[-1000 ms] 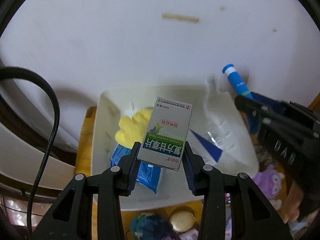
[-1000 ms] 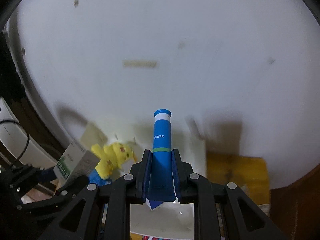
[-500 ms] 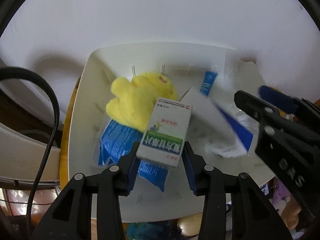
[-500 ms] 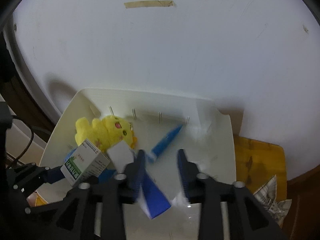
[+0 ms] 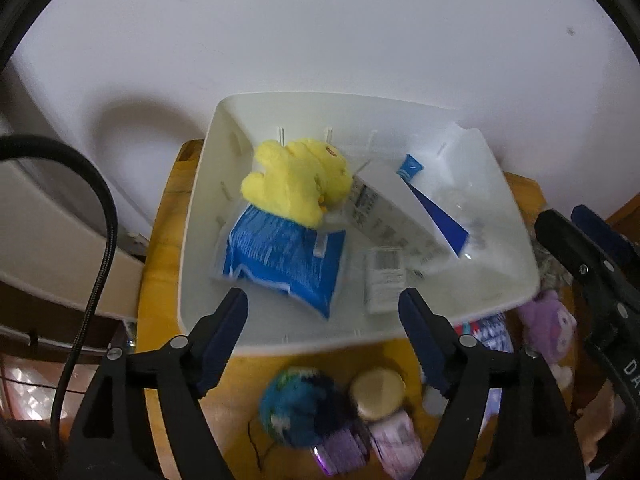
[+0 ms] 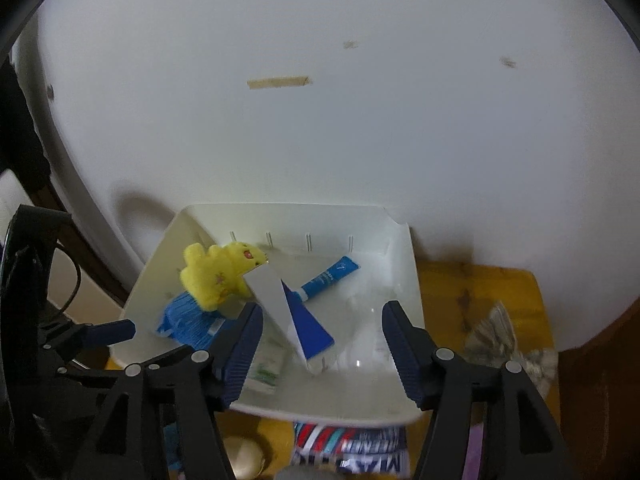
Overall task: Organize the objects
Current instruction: 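Release the medicine box into the tray with the left gripper while the right gripper drops the tube in, then move both tools back toward the lavender box and white plush bear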
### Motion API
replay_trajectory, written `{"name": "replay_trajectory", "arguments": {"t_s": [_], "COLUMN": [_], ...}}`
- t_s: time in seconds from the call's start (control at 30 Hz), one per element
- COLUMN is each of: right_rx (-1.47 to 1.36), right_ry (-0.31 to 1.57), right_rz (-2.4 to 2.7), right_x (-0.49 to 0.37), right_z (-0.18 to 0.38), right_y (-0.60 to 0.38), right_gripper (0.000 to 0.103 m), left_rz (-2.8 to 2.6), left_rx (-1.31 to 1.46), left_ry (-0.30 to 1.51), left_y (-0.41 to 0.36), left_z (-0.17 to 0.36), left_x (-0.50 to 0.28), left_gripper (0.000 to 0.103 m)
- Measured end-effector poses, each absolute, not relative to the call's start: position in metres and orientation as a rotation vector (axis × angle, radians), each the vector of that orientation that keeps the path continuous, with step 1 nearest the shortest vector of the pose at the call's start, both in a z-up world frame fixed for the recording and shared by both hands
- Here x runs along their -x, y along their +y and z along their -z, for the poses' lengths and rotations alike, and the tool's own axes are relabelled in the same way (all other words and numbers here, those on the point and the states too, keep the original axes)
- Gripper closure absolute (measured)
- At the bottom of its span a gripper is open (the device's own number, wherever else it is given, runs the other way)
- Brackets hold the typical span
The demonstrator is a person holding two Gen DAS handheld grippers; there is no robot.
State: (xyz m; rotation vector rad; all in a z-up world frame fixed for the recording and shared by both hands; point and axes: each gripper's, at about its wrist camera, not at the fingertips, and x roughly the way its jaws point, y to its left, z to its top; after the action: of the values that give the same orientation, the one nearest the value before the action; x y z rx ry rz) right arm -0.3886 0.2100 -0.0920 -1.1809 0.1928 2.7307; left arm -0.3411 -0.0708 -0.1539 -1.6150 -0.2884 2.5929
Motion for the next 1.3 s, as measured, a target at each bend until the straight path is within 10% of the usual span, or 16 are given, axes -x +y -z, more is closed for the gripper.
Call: {"name": "replay_trajectory", "arguments": {"t_s": [1.3], "right_rx": [0.768], "right_ry": [0.328], "right_rz": [-2.738], "right_x": [0.094], "right_z": [-0.009], "right_y": [0.22], "right_gripper": [0.03], "left_rz": [-2.642], "left_rx": [1.219], "left_ry": [-0.318], "left_y": [-0.004], "left_z": [0.037], "left_x": [0.131], "left_gripper": [0.015]}}
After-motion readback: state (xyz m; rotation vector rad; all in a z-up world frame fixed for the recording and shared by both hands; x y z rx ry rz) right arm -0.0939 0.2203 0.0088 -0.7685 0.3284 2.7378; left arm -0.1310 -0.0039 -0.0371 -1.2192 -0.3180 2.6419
